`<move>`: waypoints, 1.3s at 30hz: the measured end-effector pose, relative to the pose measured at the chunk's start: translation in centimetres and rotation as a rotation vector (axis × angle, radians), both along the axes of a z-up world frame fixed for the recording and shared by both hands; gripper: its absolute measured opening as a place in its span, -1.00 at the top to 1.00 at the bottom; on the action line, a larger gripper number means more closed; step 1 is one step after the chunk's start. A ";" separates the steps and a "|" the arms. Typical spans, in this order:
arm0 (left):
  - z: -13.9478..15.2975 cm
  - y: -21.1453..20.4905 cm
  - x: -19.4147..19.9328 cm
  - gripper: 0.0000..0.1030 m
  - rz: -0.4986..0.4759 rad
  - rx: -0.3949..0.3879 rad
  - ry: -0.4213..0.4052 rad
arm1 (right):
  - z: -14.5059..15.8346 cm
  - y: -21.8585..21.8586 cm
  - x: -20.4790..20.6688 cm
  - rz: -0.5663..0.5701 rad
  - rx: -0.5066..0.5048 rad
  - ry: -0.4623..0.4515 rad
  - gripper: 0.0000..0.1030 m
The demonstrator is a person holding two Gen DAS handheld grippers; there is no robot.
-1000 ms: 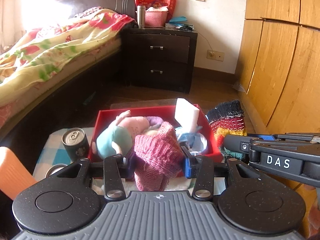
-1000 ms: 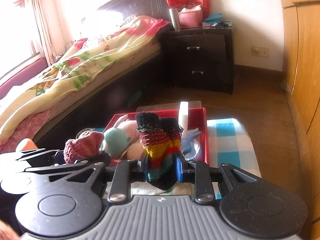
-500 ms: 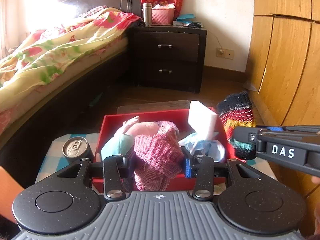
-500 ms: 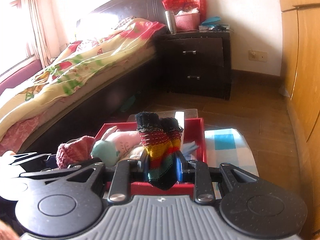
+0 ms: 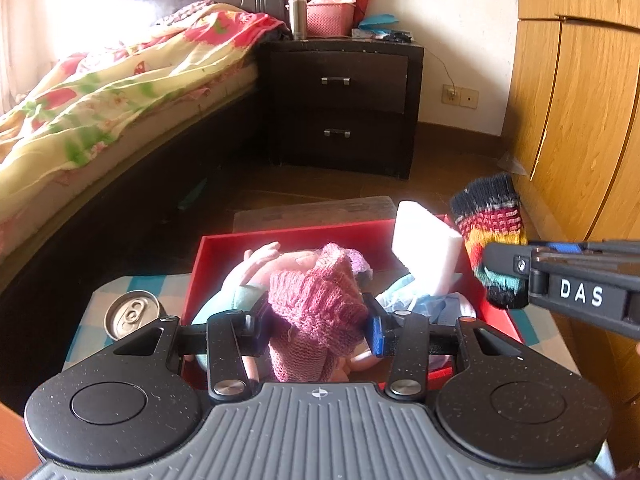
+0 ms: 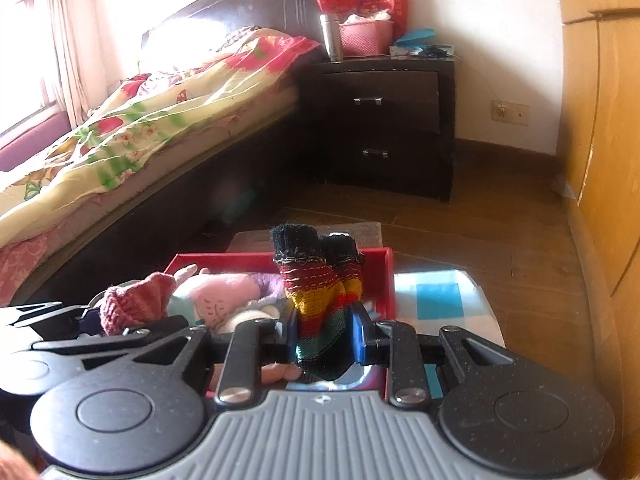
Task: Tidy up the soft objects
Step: 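Carry the pink hat in the left tool while the right tool carries the sock to the box, then open the left tool over the box while the right tool releases the sock inside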
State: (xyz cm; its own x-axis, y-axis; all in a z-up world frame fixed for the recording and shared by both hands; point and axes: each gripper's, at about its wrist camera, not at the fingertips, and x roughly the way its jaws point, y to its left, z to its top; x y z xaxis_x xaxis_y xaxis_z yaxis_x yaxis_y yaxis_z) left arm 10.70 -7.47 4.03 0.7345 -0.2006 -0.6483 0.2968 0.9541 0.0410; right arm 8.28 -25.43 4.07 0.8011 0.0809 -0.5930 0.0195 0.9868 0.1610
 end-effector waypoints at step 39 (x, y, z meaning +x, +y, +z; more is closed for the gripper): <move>-3.8 -2.8 5.7 -0.27 0.028 0.121 0.022 | -5.4 0.5 6.6 0.044 -0.059 0.123 0.80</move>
State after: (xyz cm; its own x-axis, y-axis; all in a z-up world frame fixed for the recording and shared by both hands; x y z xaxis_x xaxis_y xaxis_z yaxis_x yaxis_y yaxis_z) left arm 16.37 -10.24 0.22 0.7241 -0.0999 -0.6824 0.2725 0.9504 0.1501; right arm 14.90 -24.95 -1.37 0.7185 0.0762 -0.6914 -0.0077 0.9948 0.1016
